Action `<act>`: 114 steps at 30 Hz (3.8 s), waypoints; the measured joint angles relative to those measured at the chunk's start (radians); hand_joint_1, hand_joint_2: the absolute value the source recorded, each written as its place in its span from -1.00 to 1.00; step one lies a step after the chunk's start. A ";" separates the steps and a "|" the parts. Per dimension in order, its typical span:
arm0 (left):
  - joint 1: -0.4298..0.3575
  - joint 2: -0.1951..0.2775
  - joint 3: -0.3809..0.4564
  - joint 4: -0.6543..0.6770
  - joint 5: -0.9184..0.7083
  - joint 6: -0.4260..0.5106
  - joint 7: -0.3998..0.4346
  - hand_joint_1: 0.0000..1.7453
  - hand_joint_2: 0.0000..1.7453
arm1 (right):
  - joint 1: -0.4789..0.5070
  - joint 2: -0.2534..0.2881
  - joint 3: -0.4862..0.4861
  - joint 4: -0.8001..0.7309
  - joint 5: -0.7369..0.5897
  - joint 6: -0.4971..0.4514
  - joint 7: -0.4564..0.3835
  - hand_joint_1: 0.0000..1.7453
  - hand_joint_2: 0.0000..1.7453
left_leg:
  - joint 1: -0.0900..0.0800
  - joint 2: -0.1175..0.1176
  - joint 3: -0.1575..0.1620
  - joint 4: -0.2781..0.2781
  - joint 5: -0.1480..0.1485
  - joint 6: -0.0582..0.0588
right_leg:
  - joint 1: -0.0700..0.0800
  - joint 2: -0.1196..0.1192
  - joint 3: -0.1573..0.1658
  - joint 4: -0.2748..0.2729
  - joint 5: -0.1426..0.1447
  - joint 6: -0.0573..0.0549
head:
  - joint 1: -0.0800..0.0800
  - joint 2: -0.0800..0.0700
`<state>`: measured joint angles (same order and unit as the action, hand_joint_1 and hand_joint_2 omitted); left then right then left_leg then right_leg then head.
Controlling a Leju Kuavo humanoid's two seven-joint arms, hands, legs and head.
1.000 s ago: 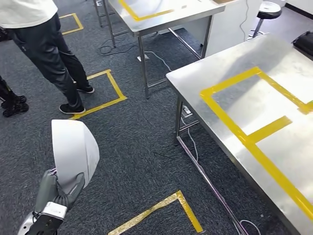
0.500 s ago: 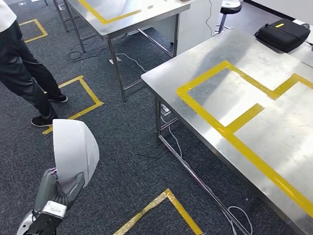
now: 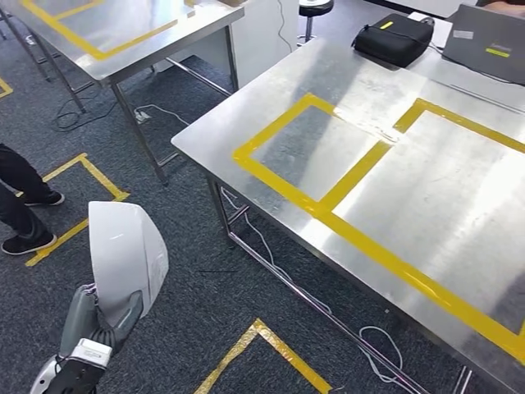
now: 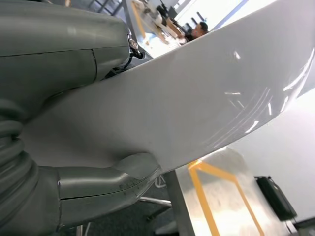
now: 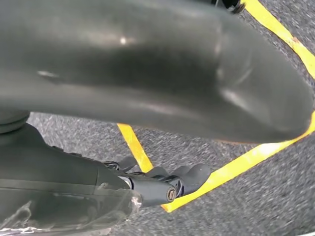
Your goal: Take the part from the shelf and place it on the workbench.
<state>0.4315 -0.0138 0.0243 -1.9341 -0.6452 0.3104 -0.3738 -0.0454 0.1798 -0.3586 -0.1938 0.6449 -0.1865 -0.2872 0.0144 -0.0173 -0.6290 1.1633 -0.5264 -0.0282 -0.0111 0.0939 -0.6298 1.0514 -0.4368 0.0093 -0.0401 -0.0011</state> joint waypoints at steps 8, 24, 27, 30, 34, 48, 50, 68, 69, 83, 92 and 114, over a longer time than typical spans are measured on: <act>-0.004 0.000 -0.002 0.000 -0.005 0.003 0.002 0.92 1.00 | 0.001 -0.001 0.000 0.000 0.002 -0.003 -0.002 -1.00 -1.00 | 0.007 -0.023 0.070 -0.167 0.058 0.020 | 0.003 0.009 -0.038 0.034 -0.020 0.043 | 0.008 0.000; -0.025 0.002 -0.018 0.002 0.013 0.021 -0.005 0.92 1.00 | -0.026 -0.007 0.000 -0.006 0.003 -0.015 -0.011 -1.00 -1.00 | -0.005 0.058 0.063 -0.091 -0.012 -0.021 | 0.004 -0.100 0.041 -0.029 -0.010 0.001 | 0.006 0.000; -0.023 0.004 -0.020 0.006 0.014 0.021 -0.005 0.92 1.00 | -0.028 -0.007 0.000 -0.007 0.004 -0.015 -0.011 -1.00 -1.00 | -0.004 0.027 -0.029 0.091 -0.085 -0.024 | 0.003 -0.063 0.037 -0.029 -0.008 -0.003 | 0.001 0.000; -0.024 0.006 -0.021 0.010 0.014 0.023 -0.005 0.92 1.00 | -0.025 -0.008 0.000 -0.007 0.006 -0.016 -0.011 -1.00 -1.00 | -0.002 0.021 -0.009 0.027 -0.010 -0.023 | 0.001 -0.026 0.039 -0.029 -0.007 0.000 | 0.001 0.000; -0.030 0.006 -0.024 0.011 0.014 0.026 -0.004 0.92 1.00 | -0.024 -0.009 0.000 -0.008 0.014 -0.025 -0.012 -1.00 -1.00 | 0.004 -0.012 0.071 -0.160 0.057 -0.012 | 0.006 0.001 0.035 -0.027 -0.007 0.021 | -0.005 0.000; -0.026 0.010 -0.027 0.013 0.009 0.028 -0.002 0.92 1.00 | -0.022 -0.010 0.000 -0.009 0.021 -0.021 -0.013 -1.00 -1.00 | -0.003 0.019 0.091 -0.170 0.046 0.029 | 0.007 -0.090 -0.053 0.143 -0.078 0.043 | 0.007 0.000; -0.023 0.012 -0.027 0.014 0.004 0.027 0.002 0.92 1.00 | -0.020 -0.010 0.000 -0.009 0.021 -0.015 -0.011 -1.00 -1.00 | -0.008 0.022 0.105 -0.168 0.032 0.019 | 0.010 -0.096 0.020 0.003 -0.011 0.033 | 0.006 0.000; 0.001 0.025 -0.031 0.016 -0.017 0.021 0.032 0.92 1.00 | -0.006 -0.006 0.000 -0.008 0.019 0.008 0.006 -1.00 -1.00 | 0.002 -0.025 0.041 -0.160 0.075 0.004 | 0.006 -0.024 0.095 -0.034 -0.062 0.033 | 0.000 0.000; 0.001 0.025 -0.032 0.016 -0.018 0.021 0.033 0.92 1.00 | -0.002 -0.006 0.000 -0.008 0.019 0.007 0.006 -1.00 -1.00 | 0.002 -0.018 0.047 -0.162 0.072 0.012 | 0.006 -0.026 0.098 -0.033 -0.064 0.039 | 0.000 0.000; 0.001 0.030 -0.045 0.019 -0.024 0.024 0.035 0.92 1.00 | 0.003 -0.006 0.000 -0.005 0.024 0.001 0.007 -1.00 -1.00 | -0.009 0.017 0.157 -0.167 -0.009 0.014 | 0.022 -0.091 -0.010 -0.009 0.018 0.020 | 0.010 0.000; -0.003 0.032 -0.052 0.019 -0.048 0.026 0.052 0.92 1.00 | -0.001 -0.005 0.000 -0.004 0.026 0.000 0.009 -1.00 -1.00 | -0.009 0.017 0.183 -0.213 -0.012 0.011 | 0.021 -0.082 0.000 -0.019 0.017 0.012 | 0.006 0.000; -0.452 0.055 -0.284 0.361 -0.248 -0.079 0.176 0.92 1.00 | -0.037 -0.005 0.034 -0.005 0.110 0.056 0.080 -1.00 -1.00 | -0.014 0.017 0.187 -0.214 -0.001 0.005 | 0.017 -0.084 0.010 -0.027 0.031 0.016 | 0.006 0.000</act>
<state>-0.0200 0.0413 -0.2595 -1.5735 -0.8929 0.2315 -0.1977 -0.0824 0.1748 -0.3245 -0.1987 0.7547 -0.1306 -0.2076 0.0002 -0.0007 -0.4420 0.9492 -0.5274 -0.0234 0.0058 0.0100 -0.6196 1.0242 -0.4054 0.0249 -0.0338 -0.0011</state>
